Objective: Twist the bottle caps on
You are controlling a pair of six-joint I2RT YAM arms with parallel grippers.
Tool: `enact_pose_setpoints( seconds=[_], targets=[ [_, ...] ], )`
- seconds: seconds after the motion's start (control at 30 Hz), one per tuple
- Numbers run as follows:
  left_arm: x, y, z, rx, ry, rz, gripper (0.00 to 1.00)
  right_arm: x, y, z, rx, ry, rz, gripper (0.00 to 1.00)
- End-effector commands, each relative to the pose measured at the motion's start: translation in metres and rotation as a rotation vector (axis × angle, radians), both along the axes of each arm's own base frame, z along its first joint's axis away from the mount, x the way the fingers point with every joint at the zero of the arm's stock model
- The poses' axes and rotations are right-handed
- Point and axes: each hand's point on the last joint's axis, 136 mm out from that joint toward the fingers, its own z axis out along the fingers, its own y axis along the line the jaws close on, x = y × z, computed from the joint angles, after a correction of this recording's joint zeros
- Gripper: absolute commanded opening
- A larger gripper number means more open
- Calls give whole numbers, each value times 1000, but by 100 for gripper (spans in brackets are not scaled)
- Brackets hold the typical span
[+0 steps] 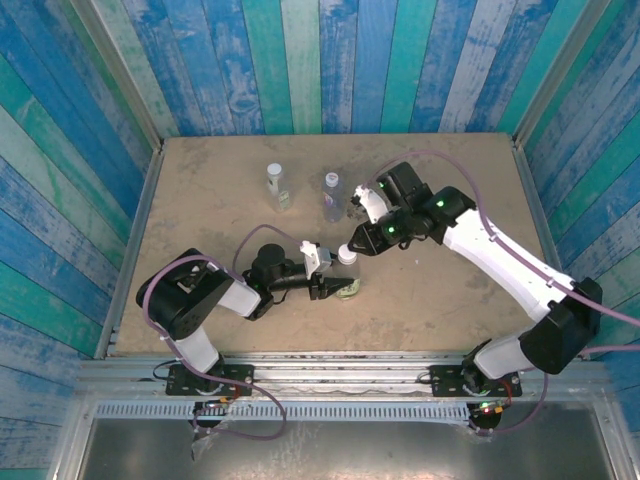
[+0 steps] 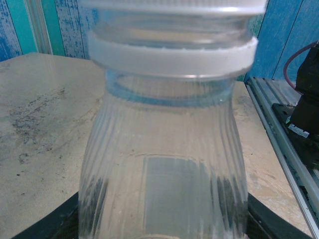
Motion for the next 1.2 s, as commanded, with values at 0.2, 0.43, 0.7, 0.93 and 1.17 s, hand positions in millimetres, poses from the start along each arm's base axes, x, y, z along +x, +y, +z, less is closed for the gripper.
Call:
enact_pose_setpoints(
  seconds=[0.2, 0.43, 0.7, 0.93, 1.17],
  targets=[
    [-8, 10, -54, 137, 184, 22, 59, -30, -1, -4, 53, 106, 53, 21],
    [-7, 9, -54, 136, 187, 23, 59, -46, -5, -1, 81, 145, 60, 21],
    [-7, 8, -56, 141, 193, 20, 59, -16, -11, 14, 47, 8, -13, 41],
    [-8, 9, -56, 143, 195, 22, 58, 4, 3, 9, 42, 11, 23, 37],
    [-7, 9, -55, 137, 191, 24, 58, -14, 2, -2, 58, 80, 60, 26]
  ],
)
